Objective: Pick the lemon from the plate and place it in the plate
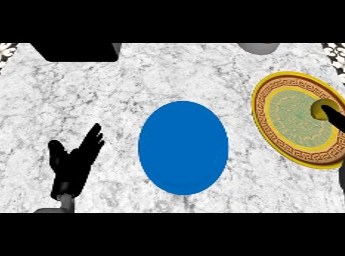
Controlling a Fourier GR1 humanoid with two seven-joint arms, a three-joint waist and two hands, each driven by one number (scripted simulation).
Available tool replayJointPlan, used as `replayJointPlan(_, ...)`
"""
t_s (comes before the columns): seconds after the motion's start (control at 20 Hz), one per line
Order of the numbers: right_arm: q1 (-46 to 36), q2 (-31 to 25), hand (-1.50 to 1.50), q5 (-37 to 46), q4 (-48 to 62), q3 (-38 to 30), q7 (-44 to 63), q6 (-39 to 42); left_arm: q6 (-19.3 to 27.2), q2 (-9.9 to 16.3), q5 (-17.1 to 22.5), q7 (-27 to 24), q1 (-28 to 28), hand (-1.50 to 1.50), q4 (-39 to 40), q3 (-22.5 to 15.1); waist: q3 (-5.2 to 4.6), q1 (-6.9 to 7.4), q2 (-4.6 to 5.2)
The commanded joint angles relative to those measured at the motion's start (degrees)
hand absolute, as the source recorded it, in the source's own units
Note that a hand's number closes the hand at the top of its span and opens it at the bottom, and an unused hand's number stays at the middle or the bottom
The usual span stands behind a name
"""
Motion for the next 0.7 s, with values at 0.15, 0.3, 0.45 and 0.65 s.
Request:
replayJointPlan(0.15, 14.9, 4.4, -1.50, -7.5, -15.8, 1.8, -2.5, 13.1, -0.4, 0.1, 0.2, 0.3, 1.8, 0.00, -1.1, 0.4, -0.14, -0.75, -0.33)
replayJointPlan(0.3, 23.2, 8.1, -1.50, -7.7, -23.7, 4.4, -3.2, 15.1, -1.0, 1.1, -0.3, -1.1, 1.5, 0.00, 0.1, 1.3, -0.14, -0.86, -0.28)
replayJointPlan(0.45, 29.8, 9.3, -1.50, -6.1, -33.0, 7.8, 1.4, 16.2, 1.6, -1.4, -1.3, 1.3, 1.5, 0.00, -1.9, -0.3, -0.15, -0.61, -0.25)
replayJointPlan(0.65, 36.1, 11.3, -1.50, -2.3, -37.3, 10.6, 1.7, 15.5, -1.4, 0.8, 0.3, -0.2, -1.9, 0.00, 2.3, 3.0, -0.15, -0.53, -0.12)
